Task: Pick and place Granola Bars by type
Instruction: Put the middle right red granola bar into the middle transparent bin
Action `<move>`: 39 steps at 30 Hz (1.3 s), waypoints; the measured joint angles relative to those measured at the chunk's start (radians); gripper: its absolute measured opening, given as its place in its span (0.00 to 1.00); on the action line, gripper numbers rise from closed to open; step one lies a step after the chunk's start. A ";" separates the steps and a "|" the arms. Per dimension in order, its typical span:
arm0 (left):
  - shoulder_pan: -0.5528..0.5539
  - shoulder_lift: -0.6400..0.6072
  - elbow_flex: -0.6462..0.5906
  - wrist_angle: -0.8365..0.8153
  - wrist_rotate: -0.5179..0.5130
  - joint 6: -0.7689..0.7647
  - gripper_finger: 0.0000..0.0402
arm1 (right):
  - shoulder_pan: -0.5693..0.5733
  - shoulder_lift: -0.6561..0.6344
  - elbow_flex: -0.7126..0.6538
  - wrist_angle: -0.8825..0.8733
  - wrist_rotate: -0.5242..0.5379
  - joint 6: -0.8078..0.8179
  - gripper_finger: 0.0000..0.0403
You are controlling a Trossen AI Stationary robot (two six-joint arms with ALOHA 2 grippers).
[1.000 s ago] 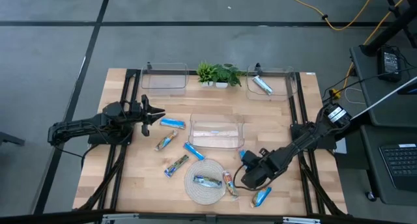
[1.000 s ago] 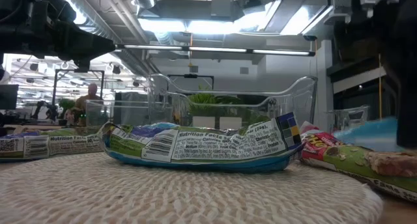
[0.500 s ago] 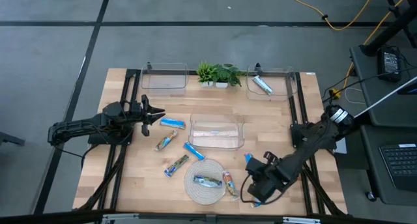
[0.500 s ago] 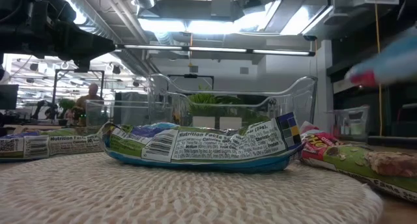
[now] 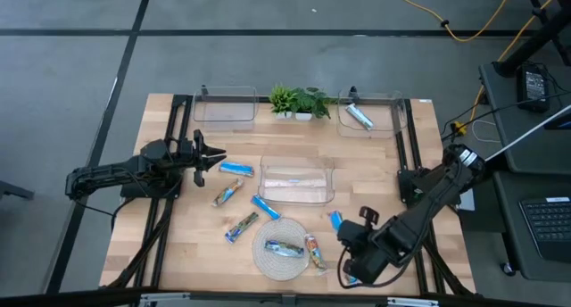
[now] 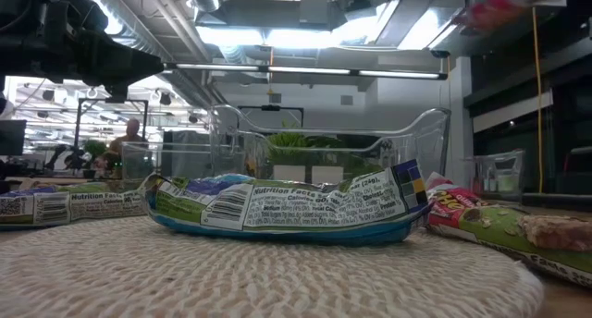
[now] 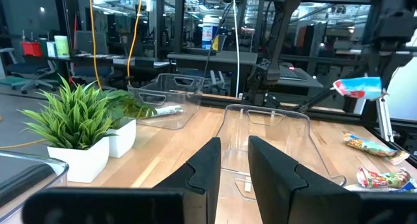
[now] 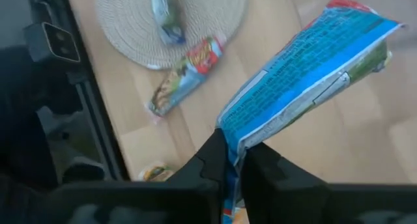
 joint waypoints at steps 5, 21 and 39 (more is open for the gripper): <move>0.000 0.000 0.000 0.000 0.000 0.000 0.18 | -0.081 0.000 0.063 0.000 -0.023 -0.222 0.06; 0.000 0.000 0.000 0.000 0.000 0.000 0.18 | -0.388 0.000 0.175 0.010 -0.086 -0.679 0.06; 0.000 0.000 0.000 0.000 0.000 0.000 0.18 | -0.482 0.001 0.071 0.164 -0.084 -0.850 0.05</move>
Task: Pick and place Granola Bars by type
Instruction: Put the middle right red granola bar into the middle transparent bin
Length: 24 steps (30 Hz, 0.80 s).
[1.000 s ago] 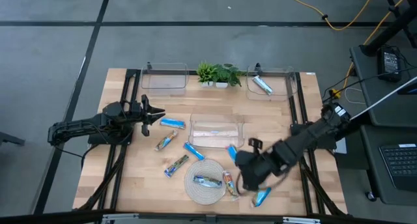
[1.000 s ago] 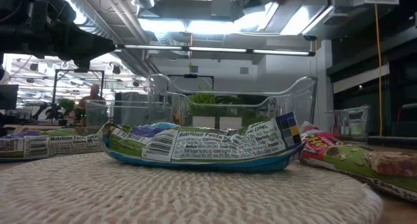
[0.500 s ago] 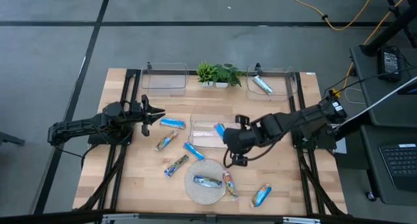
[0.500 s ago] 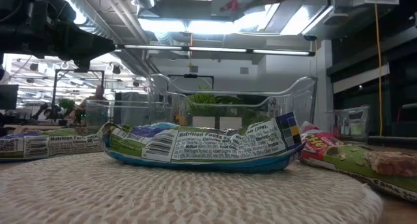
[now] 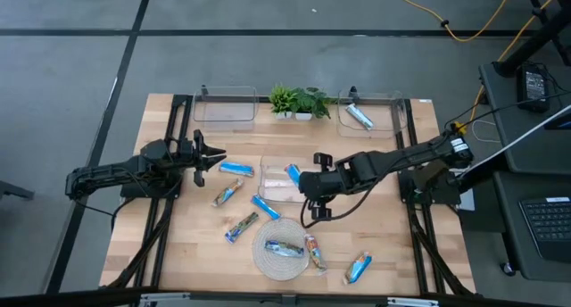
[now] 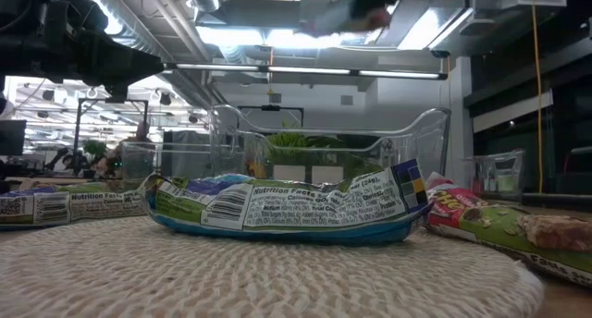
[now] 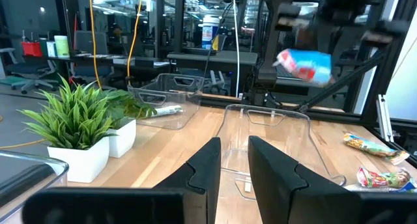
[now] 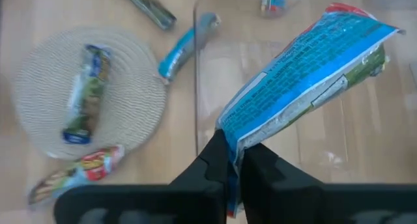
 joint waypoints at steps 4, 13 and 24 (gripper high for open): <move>0.000 0.000 0.000 0.000 0.000 0.000 0.18 | -0.024 0.001 -0.099 0.056 -0.003 -0.018 0.08; 0.000 0.000 0.000 0.000 0.000 0.000 0.18 | -0.080 -0.001 -0.202 0.128 -0.054 -0.030 0.07; 0.000 0.000 0.000 0.000 0.000 0.000 0.18 | -0.167 0.000 -0.368 0.323 -0.135 -0.078 0.10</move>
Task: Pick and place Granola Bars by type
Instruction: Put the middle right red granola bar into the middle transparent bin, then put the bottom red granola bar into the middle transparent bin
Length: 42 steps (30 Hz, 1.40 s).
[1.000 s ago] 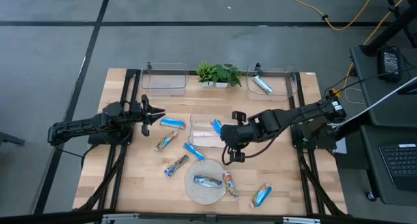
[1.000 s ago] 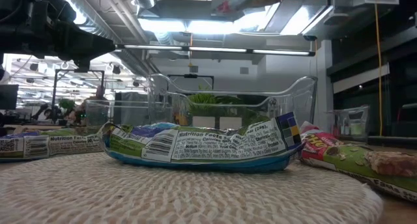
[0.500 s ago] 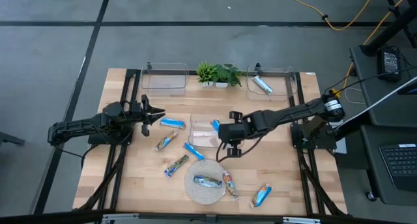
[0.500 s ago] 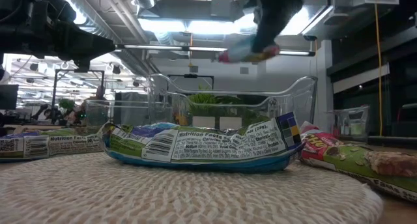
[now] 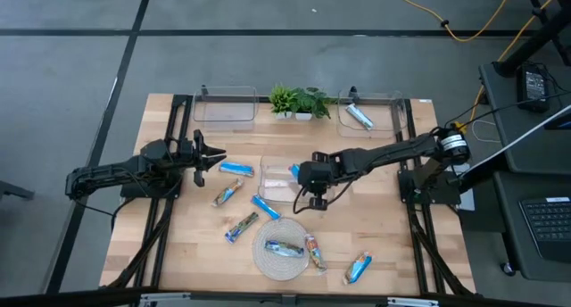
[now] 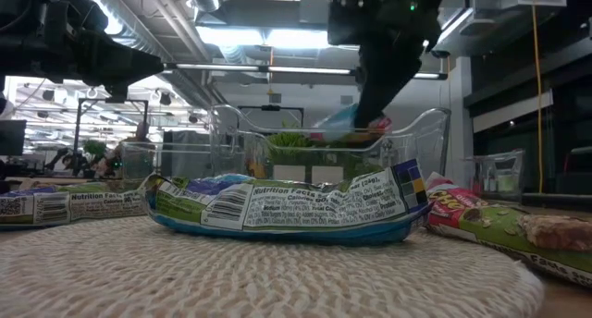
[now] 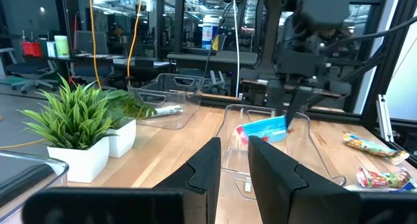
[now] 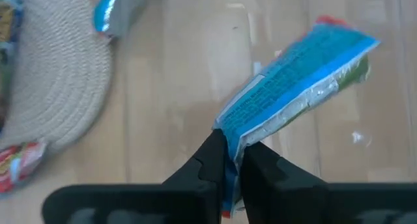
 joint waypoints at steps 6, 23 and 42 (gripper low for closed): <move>0.000 0.000 0.000 0.000 0.000 0.000 0.18 | -0.045 0.000 -0.059 0.090 -0.042 -0.017 0.06; 0.000 0.000 0.000 0.000 0.000 0.000 0.18 | -0.080 0.000 -0.150 0.162 -0.072 0.006 0.09; 0.000 0.000 0.000 0.000 0.000 0.000 0.18 | -0.076 -0.012 -0.050 0.063 -0.075 0.036 0.46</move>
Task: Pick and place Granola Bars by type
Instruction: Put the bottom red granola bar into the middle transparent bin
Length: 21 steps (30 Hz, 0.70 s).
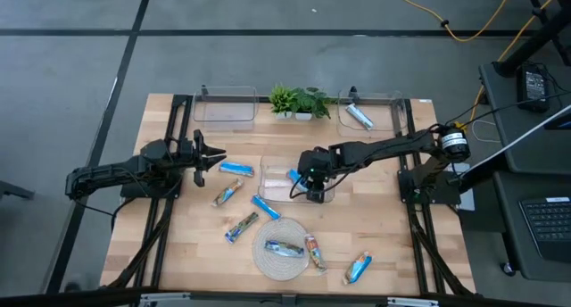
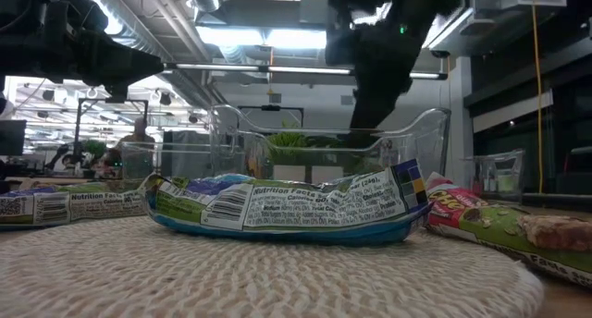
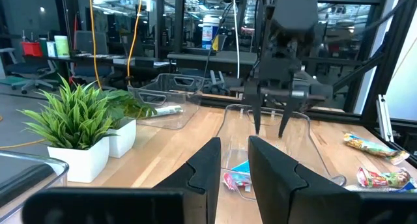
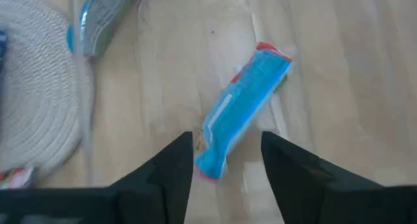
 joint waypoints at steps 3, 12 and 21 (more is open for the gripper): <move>0.000 0.000 0.000 0.000 0.000 0.000 0.18 | 0.025 -0.011 0.099 -0.113 0.005 0.002 0.46; 0.000 -0.001 0.000 0.000 -0.001 0.000 0.18 | 0.247 -0.030 0.375 -0.351 0.019 0.089 0.46; 0.000 -0.001 0.000 0.000 -0.004 0.000 0.18 | 0.584 -0.028 0.393 -0.370 0.122 0.307 0.46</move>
